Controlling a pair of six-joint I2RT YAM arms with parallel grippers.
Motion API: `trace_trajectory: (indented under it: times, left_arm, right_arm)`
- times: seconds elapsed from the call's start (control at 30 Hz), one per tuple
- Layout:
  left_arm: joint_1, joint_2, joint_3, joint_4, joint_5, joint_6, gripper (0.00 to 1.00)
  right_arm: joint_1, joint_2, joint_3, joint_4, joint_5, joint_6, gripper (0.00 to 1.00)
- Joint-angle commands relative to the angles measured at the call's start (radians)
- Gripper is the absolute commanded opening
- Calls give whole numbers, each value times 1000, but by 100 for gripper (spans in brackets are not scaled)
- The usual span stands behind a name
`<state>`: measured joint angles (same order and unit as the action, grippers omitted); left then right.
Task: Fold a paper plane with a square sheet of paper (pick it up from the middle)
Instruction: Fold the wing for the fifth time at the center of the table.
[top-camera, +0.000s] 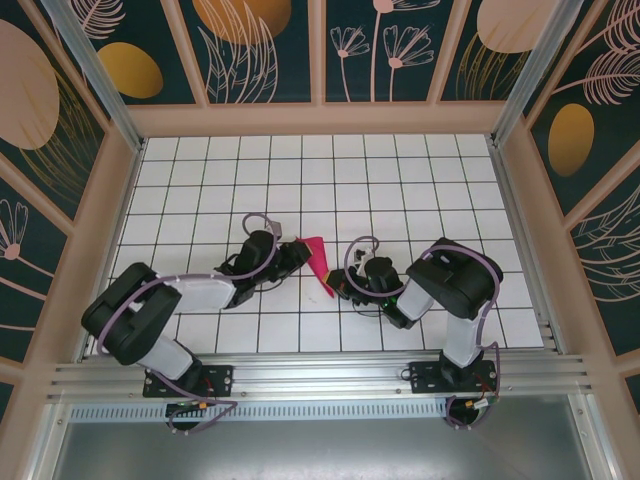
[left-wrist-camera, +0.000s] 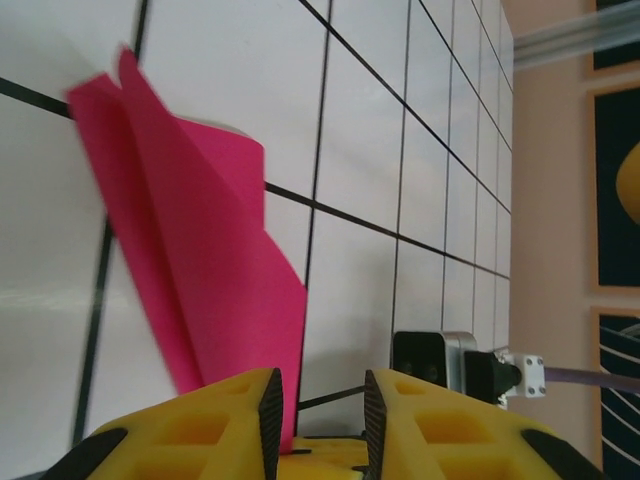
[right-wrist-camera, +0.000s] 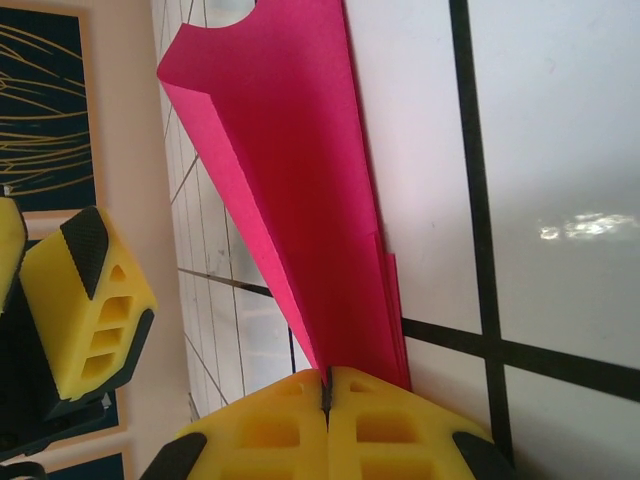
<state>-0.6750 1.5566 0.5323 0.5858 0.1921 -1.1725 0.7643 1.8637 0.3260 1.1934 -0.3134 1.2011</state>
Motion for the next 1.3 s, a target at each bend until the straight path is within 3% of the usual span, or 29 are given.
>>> trace_trajectory:
  times: [0.0, 0.27, 0.57, 0.73, 0.93, 1.27]
  left_arm:
    - [4, 59, 37, 107, 93, 0, 29]
    - [3, 151, 69, 152, 115, 3, 29]
    - [3, 213, 92, 137, 125, 21, 29]
    - [4, 232, 102, 124, 135, 32, 28]
    - [4, 246, 113, 117, 148, 46, 28]
    - [3, 209, 117, 92, 133, 55, 31]
  right_arm:
    - [-8, 45, -7, -142, 11, 23, 0]
    - [-9, 37, -2, -150, 11, 30, 1]
    - [-6, -35, 33, -253, 8, -36, 18]
    - [-3, -82, 61, -333, 10, -88, 20]
    - [3, -104, 90, -427, 26, -115, 13]
    - [1, -71, 78, -415, 18, -75, 0]
